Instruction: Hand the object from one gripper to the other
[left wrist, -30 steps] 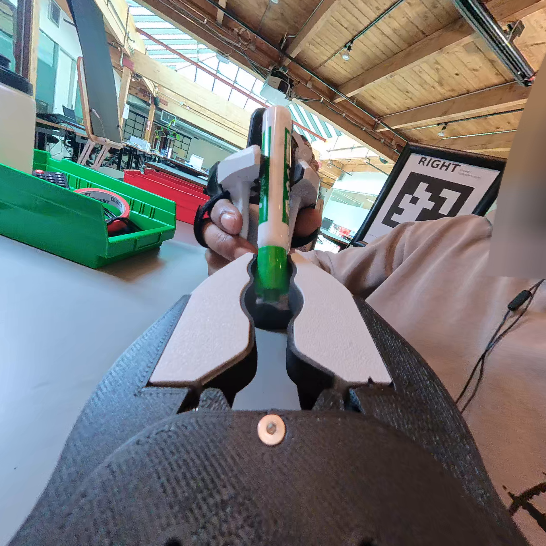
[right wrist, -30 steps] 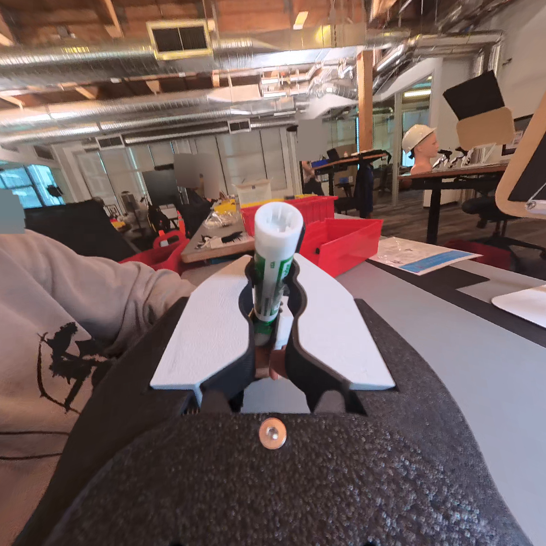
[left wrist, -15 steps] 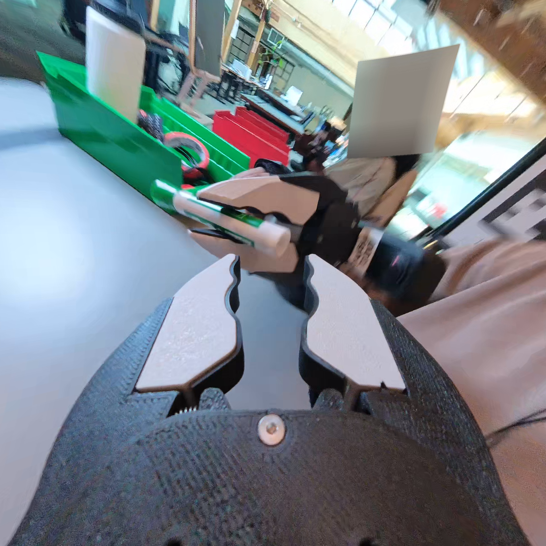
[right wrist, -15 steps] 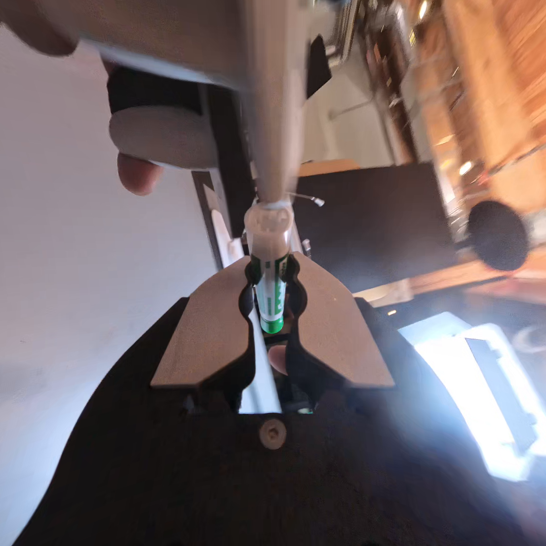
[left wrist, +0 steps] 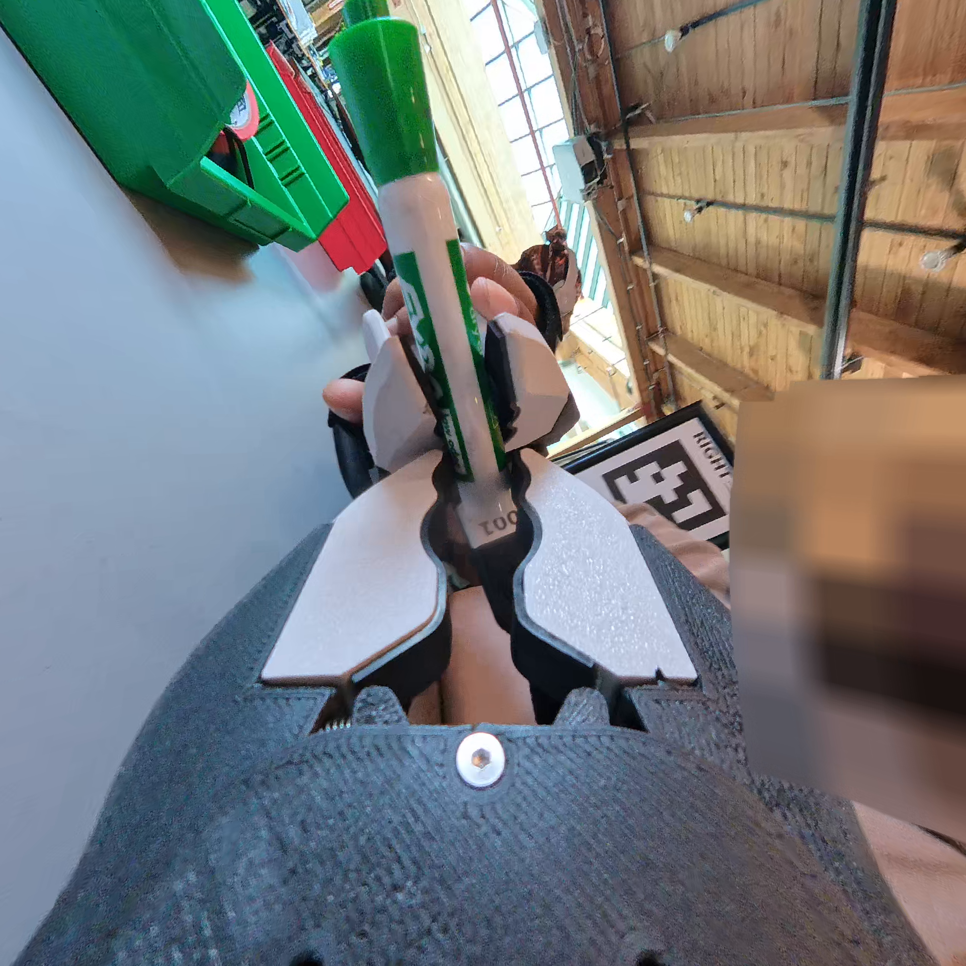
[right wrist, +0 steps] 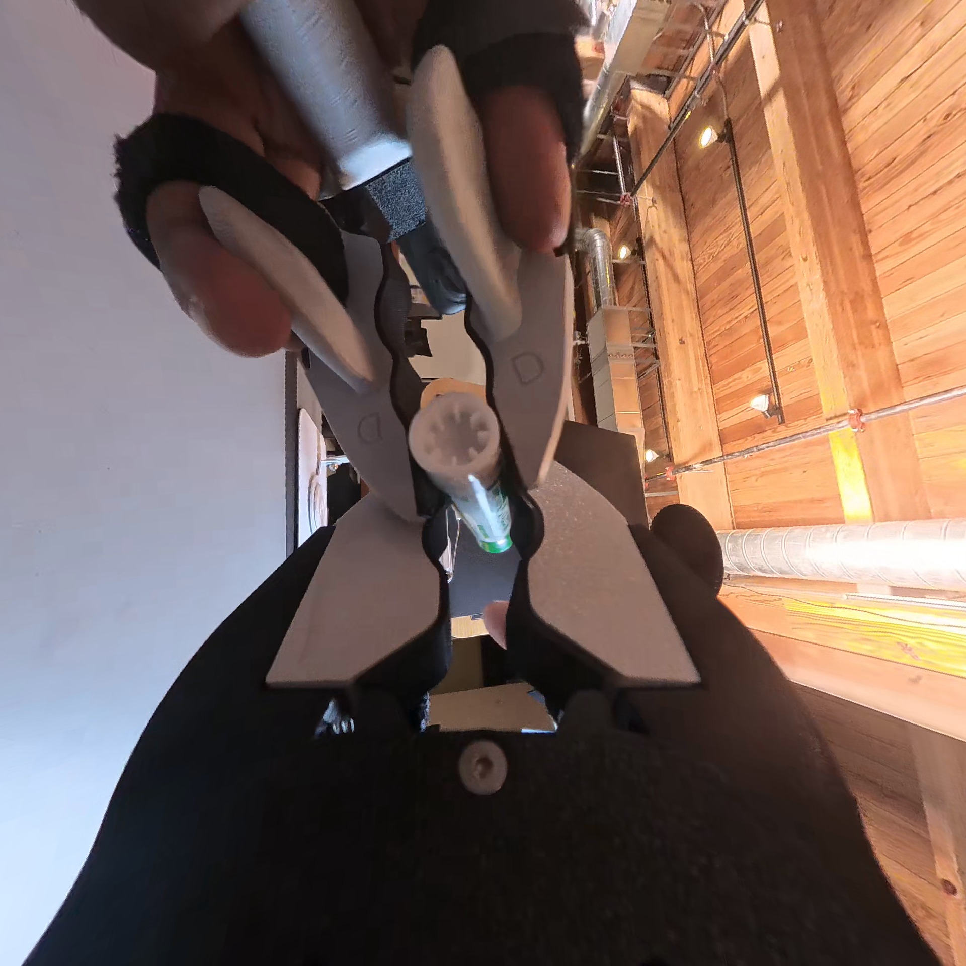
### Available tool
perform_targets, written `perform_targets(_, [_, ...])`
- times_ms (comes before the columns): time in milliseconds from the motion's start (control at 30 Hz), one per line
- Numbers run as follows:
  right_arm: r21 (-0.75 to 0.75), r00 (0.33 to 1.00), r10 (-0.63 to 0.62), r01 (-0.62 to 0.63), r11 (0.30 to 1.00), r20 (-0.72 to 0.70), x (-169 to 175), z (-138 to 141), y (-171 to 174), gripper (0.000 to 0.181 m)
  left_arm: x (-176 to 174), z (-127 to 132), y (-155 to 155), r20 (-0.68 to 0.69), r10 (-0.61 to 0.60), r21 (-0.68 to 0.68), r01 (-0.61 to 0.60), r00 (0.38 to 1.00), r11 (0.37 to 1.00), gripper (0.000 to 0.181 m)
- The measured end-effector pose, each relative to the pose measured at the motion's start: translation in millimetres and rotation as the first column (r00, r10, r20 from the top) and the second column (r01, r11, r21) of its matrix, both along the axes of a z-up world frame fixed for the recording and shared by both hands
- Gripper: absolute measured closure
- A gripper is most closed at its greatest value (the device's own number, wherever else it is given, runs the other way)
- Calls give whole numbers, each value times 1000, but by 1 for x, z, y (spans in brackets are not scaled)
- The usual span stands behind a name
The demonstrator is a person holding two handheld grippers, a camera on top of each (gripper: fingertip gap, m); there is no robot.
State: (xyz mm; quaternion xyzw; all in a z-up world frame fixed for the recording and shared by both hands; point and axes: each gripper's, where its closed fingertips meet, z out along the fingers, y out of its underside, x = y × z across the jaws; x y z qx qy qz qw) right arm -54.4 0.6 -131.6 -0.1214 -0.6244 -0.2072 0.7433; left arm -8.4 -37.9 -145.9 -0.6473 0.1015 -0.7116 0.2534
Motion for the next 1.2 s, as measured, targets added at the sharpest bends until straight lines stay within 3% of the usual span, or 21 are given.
perform_targets(33, [-13, 1000, 10, -10, 1000, -20, 1, 3, 0, 158, -1, 0, 1, -27, 6, 39, -5, 1000, 999, 159])
perform_targets(133, [-226, 996, 28, -47, 973, -87, 10, 16, 7, 143, -15, 8, 10, -94, 86, 190, -67, 992, 980, 162])
perform_targets(200, [-408, 990, 67, -114, 906, -128, 17, 23, 7, 144, -32, 16, 20, -133, 188, 329, -135, 973, 935, 162])
perform_targets(233, [-531, 986, 71, -143, 835, -153, 20, 24, 8, 145, -42, 17, 25, -168, 249, 413, -161, 954, 896, 162])
perform_targets(300, [-765, 967, 124, -252, 593, -222, 22, 23, 1, 139, -57, 22, 32, -212, 371, 596, -181, 904, 782, 162])
perform_targets(367, [-852, 927, 150, -375, 366, -344, 27, 35, -1, 133, -66, 29, 32, -220, 436, 688, -178, 872, 703, 162])
perform_targets(467, [-836, 835, 114, -546, 47, -538, 42, 61, 8, 133, -77, 40, 30, -215, 513, 798, -153, 831, 583, 162])
perform_targets(633, [-719, 781, 55, -542, -435, -622, 49, 58, 20, 119, -81, 61, 16, -182, 611, 932, -63, 771, 357, 162])
perform_targets(700, [-633, 746, 56, -520, -574, -664, 42, 57, 8, 117, -73, 64, 9, -149, 608, 946, -67, 780, 317, 162])
perform_targets(800, [-496, 667, 34, -518, -697, -745, 30, 63, -18, 123, -57, 57, 4, -138, 589, 952, -57, 796, 300, 162])
perform_targets(833, [-467, 644, 26, -525, -711, -765, 28, 66, -24, 129, -50, 52, 2, -154, 579, 950, -42, 801, 310, 162])
perform_targets(867, [-460, 626, 32, -536, -708, -779, 28, 70, -29, 149, -45, 46, 2, -169, 573, 947, -28, 802, 319, 162])
perform_targets(933, [-531, 634, 63, -585, -614, -771, 30, 71, -30, 161, -38, 39, 3, -184, 554, 936, -28, 812, 352, 162])
perform_targets(1067, [-741, 734, 180, -577, -343, -655, 31, 62, -30, 163, -33, 21, 9, -241, 499, 872, -40, 832, 488, 161])
perform_targets(1200, [-807, 784, 260, -590, 29, -564, 38, 71, -33, 162, -40, 15, 19, -202, 399, 719, -141, 894, 680, 152])
